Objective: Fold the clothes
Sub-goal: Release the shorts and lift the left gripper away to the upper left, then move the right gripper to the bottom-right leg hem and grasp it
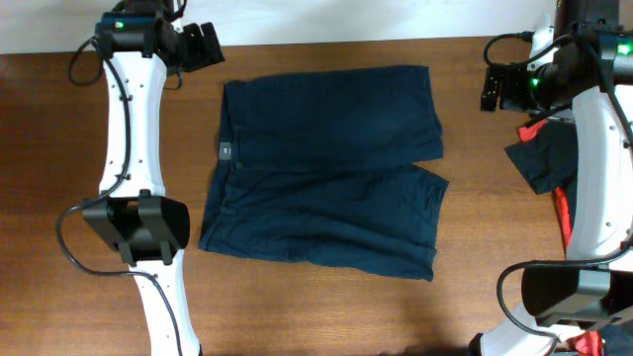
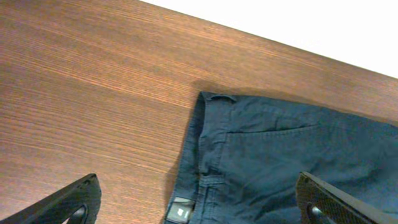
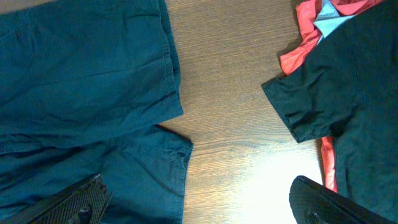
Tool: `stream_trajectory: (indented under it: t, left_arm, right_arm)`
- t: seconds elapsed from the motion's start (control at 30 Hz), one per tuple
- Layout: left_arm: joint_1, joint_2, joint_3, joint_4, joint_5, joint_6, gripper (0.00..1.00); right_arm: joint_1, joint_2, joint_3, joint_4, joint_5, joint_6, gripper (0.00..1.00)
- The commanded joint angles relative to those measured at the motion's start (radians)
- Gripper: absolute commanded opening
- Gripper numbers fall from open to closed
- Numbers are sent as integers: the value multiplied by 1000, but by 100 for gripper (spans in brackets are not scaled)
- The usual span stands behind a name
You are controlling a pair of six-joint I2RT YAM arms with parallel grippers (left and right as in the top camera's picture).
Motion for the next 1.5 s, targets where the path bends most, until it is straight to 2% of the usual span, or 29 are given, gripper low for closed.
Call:
stream_trajectory:
  t: [0.0,0.73,0.83,0.97,1.0,1.03,1.07,1.1,1.2,1.33,1.47]
  left_arm:
    - [-3,3,0,-5,-23,1,99]
    - [-3,3,0,-5,-23,1,99]
    - [-3,3,0,-5,-23,1,99]
    - [-3,3,0,-5,-23,1,99]
    - [-3,3,0,-5,-23,1,99]
    - [-3,3,0,-5,-23,1,99]
    - [-3,3,0,-5,-23,1,99]
    - [-3,3,0,-5,-23,1,99]
    - [-3,3,0,-5,-23,1,99]
    - [-3,3,0,-5,-23,1,99]
    - [-3,3,0,-5,-23,1,99]
  right_arm:
    - [-3,-2,1,0,6,0,99]
    - [-3,-2,1,27,10,-4,98]
    - [-3,-2,1,81,-45,-3,99]
    - [-3,-3,2,6,-151,-4,99]
    - [-3,-3,2,-5,-154,-4,88]
    - [-3,-4,2,-27,-184,-4,44]
    - [-3,-5,2,-60,-199,-4,16]
    - [-3,-5,2,-105,-198,-3,4]
    - [-2,-9,1,-225,-196,5,4]
    - [44,-78,-56,-237,-196,20,4]
    - [201,-253,-220,-217,-157,97,4]
